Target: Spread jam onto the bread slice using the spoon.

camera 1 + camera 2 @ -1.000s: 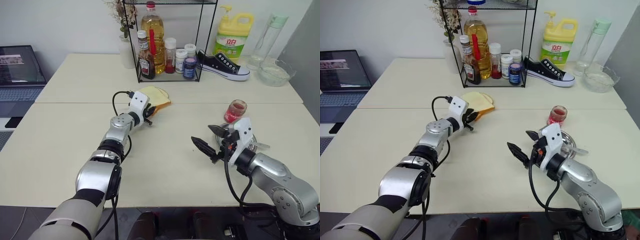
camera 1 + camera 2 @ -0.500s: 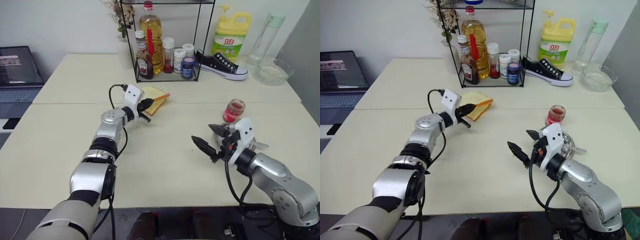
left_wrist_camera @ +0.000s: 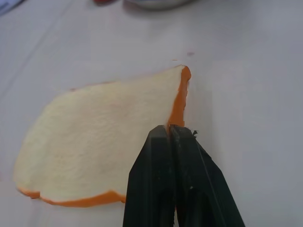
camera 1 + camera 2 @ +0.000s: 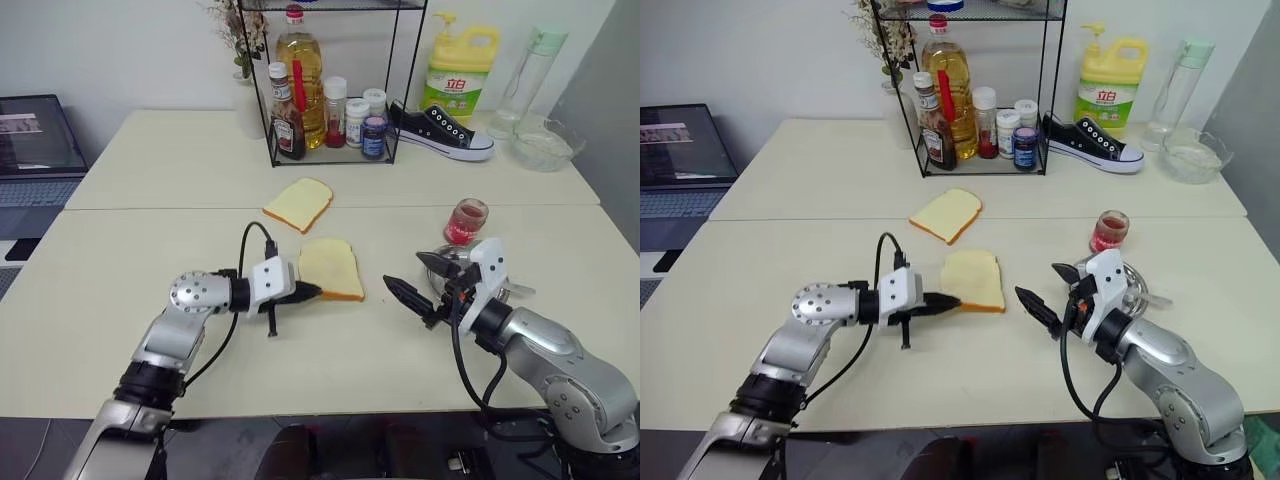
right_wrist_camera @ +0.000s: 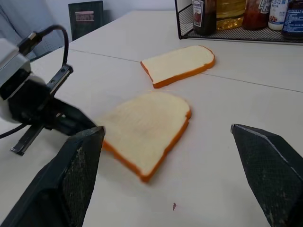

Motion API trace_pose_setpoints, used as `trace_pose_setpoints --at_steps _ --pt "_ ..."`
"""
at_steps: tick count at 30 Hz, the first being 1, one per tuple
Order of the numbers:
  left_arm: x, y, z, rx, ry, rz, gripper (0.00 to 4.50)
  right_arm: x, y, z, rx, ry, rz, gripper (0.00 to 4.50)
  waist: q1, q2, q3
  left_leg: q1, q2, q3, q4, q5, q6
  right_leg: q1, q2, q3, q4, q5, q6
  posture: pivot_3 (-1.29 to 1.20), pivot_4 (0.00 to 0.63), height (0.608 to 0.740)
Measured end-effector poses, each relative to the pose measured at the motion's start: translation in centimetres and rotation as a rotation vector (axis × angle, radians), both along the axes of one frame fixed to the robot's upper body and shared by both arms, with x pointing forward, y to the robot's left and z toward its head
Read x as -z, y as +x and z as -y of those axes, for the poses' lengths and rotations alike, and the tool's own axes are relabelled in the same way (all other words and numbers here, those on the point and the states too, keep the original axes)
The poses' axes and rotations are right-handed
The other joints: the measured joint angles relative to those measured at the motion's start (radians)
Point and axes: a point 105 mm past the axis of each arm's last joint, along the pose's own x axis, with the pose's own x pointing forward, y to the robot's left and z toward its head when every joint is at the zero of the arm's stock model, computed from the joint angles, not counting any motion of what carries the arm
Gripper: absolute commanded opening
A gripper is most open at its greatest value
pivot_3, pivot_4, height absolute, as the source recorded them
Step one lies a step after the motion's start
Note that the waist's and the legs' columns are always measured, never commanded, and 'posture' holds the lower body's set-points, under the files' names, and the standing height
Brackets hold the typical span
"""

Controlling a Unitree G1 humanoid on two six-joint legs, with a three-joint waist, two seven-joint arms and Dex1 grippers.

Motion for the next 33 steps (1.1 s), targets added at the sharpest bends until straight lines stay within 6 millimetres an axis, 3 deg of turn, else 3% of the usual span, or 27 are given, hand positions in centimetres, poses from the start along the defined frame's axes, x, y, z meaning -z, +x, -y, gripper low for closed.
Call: trace_pose_setpoints --at_steps 5,12,26,29,33 --pt "-0.5 -1.1 0.8 0.055 -0.019 0.000 0.04 0.6 -0.5 0.4 0.009 -0.006 -0.025 4.50 0.002 0.000 0.000 0.000 0.000 0.000 0.000 0.000 0.000 0.001 0.000 0.000 0.000 0.000 0.000 0.00 0.150 0.740" --pt "0.3 -3.2 1.6 0.152 -0.006 -0.044 0.04 0.9 -1.3 0.4 -0.011 -0.017 -0.056 4.50 -0.002 0.001 0.000 0.001 0.000 0.000 0.000 0.000 0.000 0.001 0.001 0.000 0.000 0.000 0.000 0.00 0.150 0.740" --pt "0.5 -1.1 1.6 0.123 0.015 0.026 0.04 1.8 -3.2 0.0 -0.117 -0.048 -0.142 4.50 -0.002 0.001 0.000 0.001 0.000 0.000 0.000 0.000 0.000 0.002 0.003 0.000 -0.001 0.000 0.000 0.00 0.150 0.740" --pt "0.4 -1.3 1.7 0.127 0.000 0.008 0.63 1.8 -3.2 0.0 -0.113 -0.048 -0.142 4.50 -0.002 0.001 0.000 0.001 0.000 0.000 0.000 0.000 0.000 0.002 0.003 0.000 -0.001 0.000 0.000 0.00 0.150 0.740" --pt "0.3 -1.7 1.8 0.134 -0.011 -0.041 1.85 2.0 -3.3 0.4 -0.097 -0.043 -0.144 4.50 -0.002 0.001 0.000 0.001 0.000 0.000 0.000 0.000 0.000 0.002 0.003 0.000 -0.001 0.000 0.000 0.00 0.150 0.740"
